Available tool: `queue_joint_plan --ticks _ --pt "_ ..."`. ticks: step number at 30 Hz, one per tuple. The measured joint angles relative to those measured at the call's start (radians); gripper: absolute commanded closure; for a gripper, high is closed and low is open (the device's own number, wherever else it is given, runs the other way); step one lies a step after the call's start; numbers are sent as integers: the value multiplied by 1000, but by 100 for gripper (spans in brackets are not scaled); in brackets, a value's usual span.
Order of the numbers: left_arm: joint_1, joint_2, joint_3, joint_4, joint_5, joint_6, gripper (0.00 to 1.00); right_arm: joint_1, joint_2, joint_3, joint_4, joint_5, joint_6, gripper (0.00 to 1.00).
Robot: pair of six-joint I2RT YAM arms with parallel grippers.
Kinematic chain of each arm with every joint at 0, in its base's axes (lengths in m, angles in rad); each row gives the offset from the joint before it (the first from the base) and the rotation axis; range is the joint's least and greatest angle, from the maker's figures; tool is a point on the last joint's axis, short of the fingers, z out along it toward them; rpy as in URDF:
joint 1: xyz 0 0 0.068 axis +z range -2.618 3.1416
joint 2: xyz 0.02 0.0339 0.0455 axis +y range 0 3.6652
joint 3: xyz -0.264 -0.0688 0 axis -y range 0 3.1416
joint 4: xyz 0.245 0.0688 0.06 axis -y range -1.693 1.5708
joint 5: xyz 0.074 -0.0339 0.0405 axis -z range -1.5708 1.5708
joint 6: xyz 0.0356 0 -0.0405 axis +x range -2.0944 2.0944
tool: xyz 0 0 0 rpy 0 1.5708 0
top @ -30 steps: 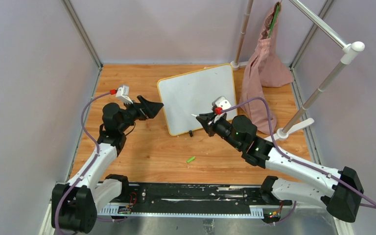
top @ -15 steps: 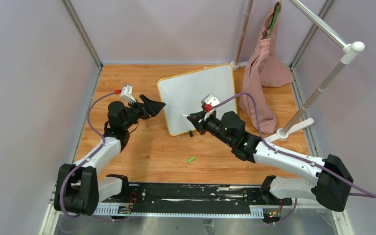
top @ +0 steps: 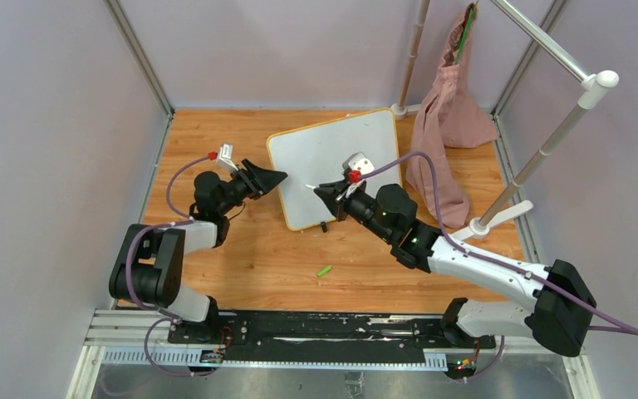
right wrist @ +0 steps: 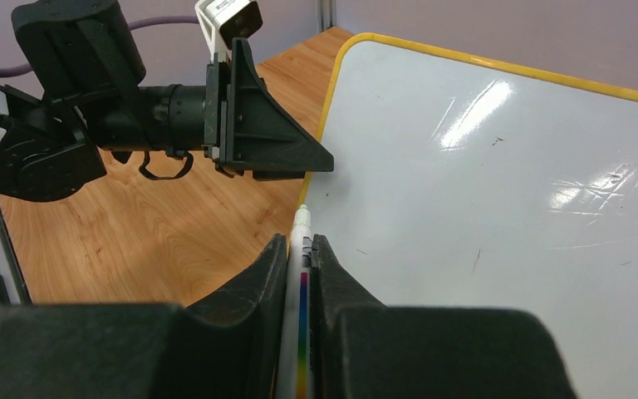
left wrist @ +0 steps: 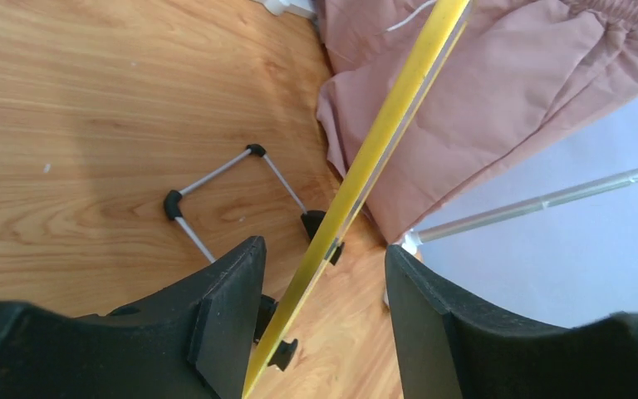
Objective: Write a sentence on the whiteboard
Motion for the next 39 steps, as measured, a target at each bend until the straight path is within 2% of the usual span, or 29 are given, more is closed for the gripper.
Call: queue_joint_plan --ticks 5,12,18,23,30,39 --pt "0 31 8 40 43 -31 36 -8 -2 0 2 0 0 100" --pt "0 -30 118 -169 47 105 29 -15 -29 0 10 0 0 100" --pt "0 -42 148 -314 39 218 25 -18 -48 -3 10 0 -1 100" --pt "0 -33 169 -383 35 264 29 -19 -61 -4 10 0 -1 100" --pt "0 -5 216 -387 51 282 40 -26 -49 -4 12 -1 -1 100" --pt "0 -3 193 -366 60 280 47 -44 85 35 18 -4 2 100"
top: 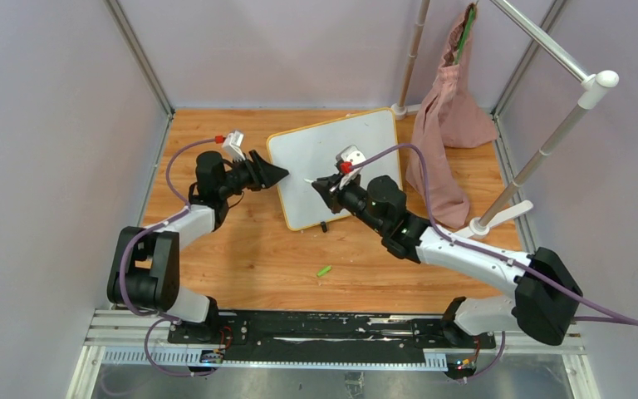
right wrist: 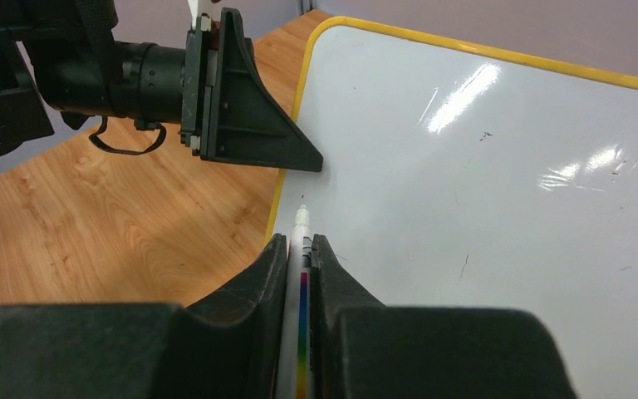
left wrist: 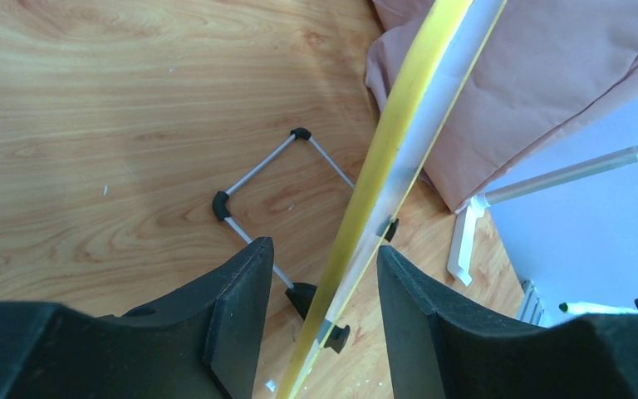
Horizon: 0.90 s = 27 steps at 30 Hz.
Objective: Write a sentence on the whiteboard
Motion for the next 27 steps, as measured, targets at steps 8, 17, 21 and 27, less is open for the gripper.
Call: queue_joint_plan --ticks 8,17,21,27 --pt "6 -13 -37 -1 -16 0 51 -1 93 59 20 2 -1 100" --pt "7 -44 -39 0 -19 0 61 -1 161 84 55 28 -17 100" --pt "7 -45 -42 0 -19 1 67 -2 196 100 75 49 -29 100" --pt "7 -45 -45 0 -18 1 75 -2 238 117 103 89 -36 100"
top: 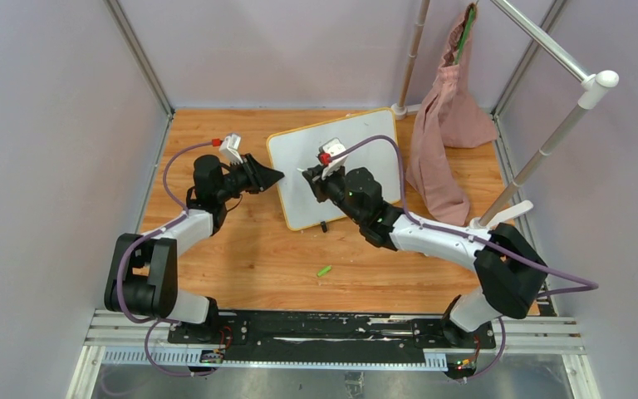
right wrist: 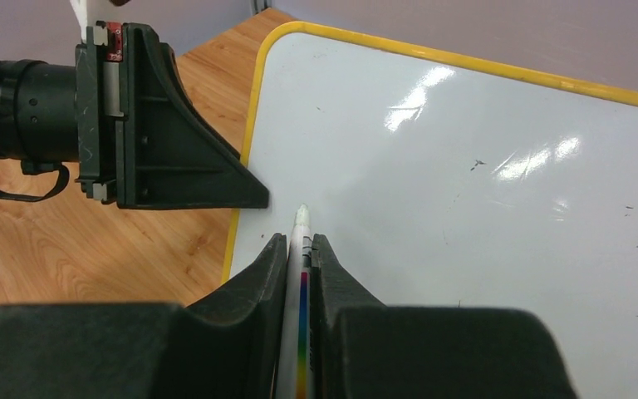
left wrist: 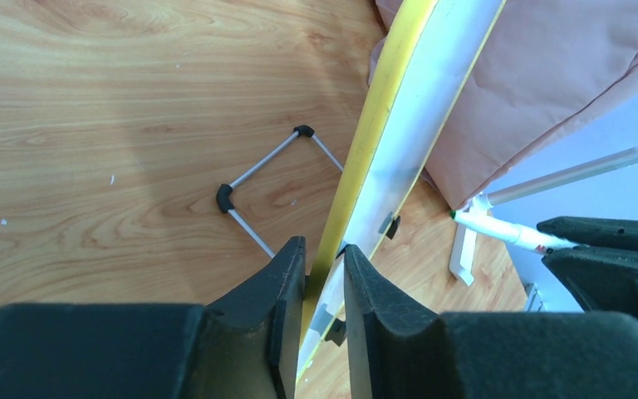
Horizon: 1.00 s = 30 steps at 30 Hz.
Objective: Write a sentence on the whiteboard
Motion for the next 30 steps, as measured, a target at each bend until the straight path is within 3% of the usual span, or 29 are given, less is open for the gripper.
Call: queue_joint_plan --ticks 18,30 --pt "0 -2 0 14 14 10 100 0 79 75 53 92 -7 100" --pt "0 -3 0 14 19 15 100 -1 117 109 70 104 -40 100"
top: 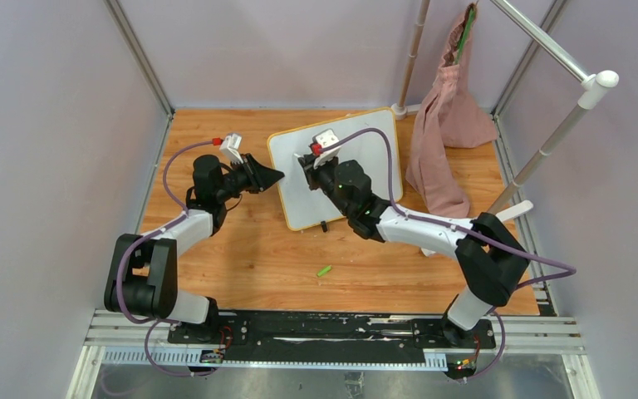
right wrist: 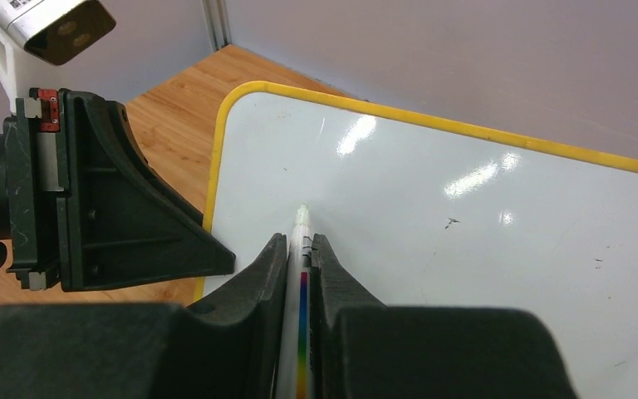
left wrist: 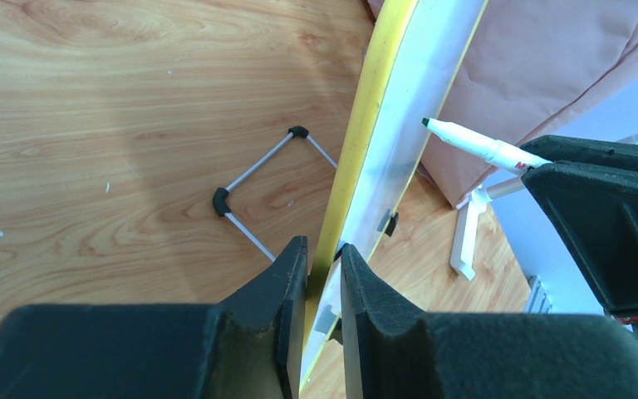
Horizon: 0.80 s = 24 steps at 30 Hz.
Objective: Write a sentence on the whiteboard
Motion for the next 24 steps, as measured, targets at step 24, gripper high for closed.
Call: queue_joint_plan --ticks 24 --pt "2 0 0 0 8 10 100 -5 49 52 -3 -24 -3 100"
